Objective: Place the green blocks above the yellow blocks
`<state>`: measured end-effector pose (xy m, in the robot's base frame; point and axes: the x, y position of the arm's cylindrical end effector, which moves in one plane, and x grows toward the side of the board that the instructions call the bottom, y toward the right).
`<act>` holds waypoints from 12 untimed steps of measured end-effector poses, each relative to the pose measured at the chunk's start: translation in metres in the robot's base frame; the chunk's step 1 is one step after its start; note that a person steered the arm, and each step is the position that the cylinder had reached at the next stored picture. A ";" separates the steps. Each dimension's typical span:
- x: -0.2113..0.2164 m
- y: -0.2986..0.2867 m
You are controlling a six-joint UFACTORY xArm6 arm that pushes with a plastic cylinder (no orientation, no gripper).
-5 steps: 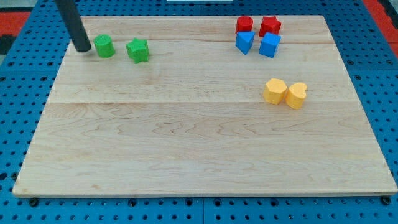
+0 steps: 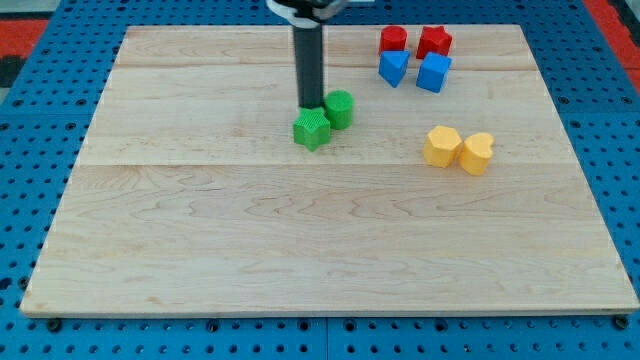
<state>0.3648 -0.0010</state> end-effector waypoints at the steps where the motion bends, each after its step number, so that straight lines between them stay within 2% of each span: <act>1: 0.011 0.028; 4: -0.007 0.066; 5: -0.005 0.105; 6: 0.020 0.150; 8: -0.035 0.158; 10: -0.042 0.126; 12: -0.045 -0.099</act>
<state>0.3193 -0.1002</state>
